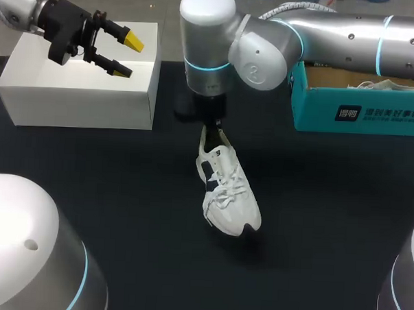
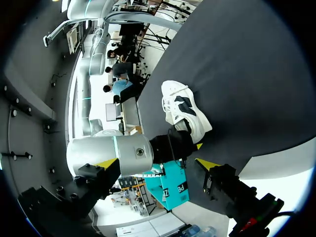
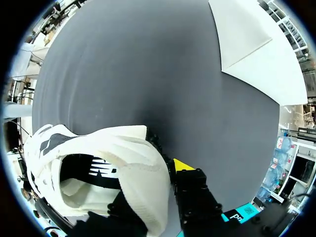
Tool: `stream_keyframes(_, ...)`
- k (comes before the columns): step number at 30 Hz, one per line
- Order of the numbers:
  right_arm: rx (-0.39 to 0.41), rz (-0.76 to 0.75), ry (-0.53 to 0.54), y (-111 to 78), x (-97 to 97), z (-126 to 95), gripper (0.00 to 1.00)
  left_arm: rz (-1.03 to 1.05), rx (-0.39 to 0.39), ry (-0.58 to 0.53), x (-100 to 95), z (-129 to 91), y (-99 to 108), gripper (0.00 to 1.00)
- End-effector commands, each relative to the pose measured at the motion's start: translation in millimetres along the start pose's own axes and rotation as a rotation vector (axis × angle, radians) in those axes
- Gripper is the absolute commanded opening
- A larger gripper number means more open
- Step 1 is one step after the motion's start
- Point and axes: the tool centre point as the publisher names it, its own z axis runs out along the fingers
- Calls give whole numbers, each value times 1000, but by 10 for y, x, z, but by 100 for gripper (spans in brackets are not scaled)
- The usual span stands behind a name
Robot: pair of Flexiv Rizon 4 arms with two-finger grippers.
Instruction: Take the shoe out of the shoebox, open the shoe tongue, remove and reinsert the insole, then place the shoe into the shoebox
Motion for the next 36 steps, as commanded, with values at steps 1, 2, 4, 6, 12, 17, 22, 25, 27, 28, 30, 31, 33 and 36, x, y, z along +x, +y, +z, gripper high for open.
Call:
stream_keyframes(1,18,-11,-29,-132,117,-522,0,1,-1,3,-5,-1,-7,100)
stream_keyframes(2,31,-15,-31,-165,129,-616,0,1,-1,3,-5,-1,-7,100)
stream_keyframes(4,32,-22,-43,-221,141,-816,0,1,-1,3,-5,-1,-7,100)
stream_keyframes(6,46,-32,-42,-273,149,-1000,0,1,-1,3,-5,-1,-7,100)
stream_keyframes(12,86,-33,-66,-415,160,-1492,0,1,-1,3,-5,-1,-7,100)
stream_keyframes(17,128,-36,-89,-536,155,-1791,0,1,-1,3,-5,-1,-7,100)
stream_keyframes(22,176,-48,-92,-603,124,-1938,0,1,-1,3,-5,-1,-7,100)
stream_keyframes(25,161,-24,-175,-580,106,-2003,0,1,-1,3,-5,-1,-7,100)
stream_keyframes(27,161,-24,-175,-580,106,-2003,0,1,-1,3,-5,-1,-7,100)
stream_keyframes(28,161,-24,-175,-580,106,-2003,0,1,-1,3,-5,-1,-7,100)
stream_keyframes(30,161,-24,-175,-580,106,-2003,0,1,-1,3,-5,-1,-7,100)
stream_keyframes(31,161,-24,-175,-580,106,-2003,0,1,-1,3,-5,-1,-7,100)
stream_keyframes(33,161,-24,-175,-580,106,-2003,0,1,-1,3,-5,-1,-7,100)
stream_keyframes(36,161,-24,-175,-580,106,-2003,0,1,-1,3,-5,-1,-7,100)
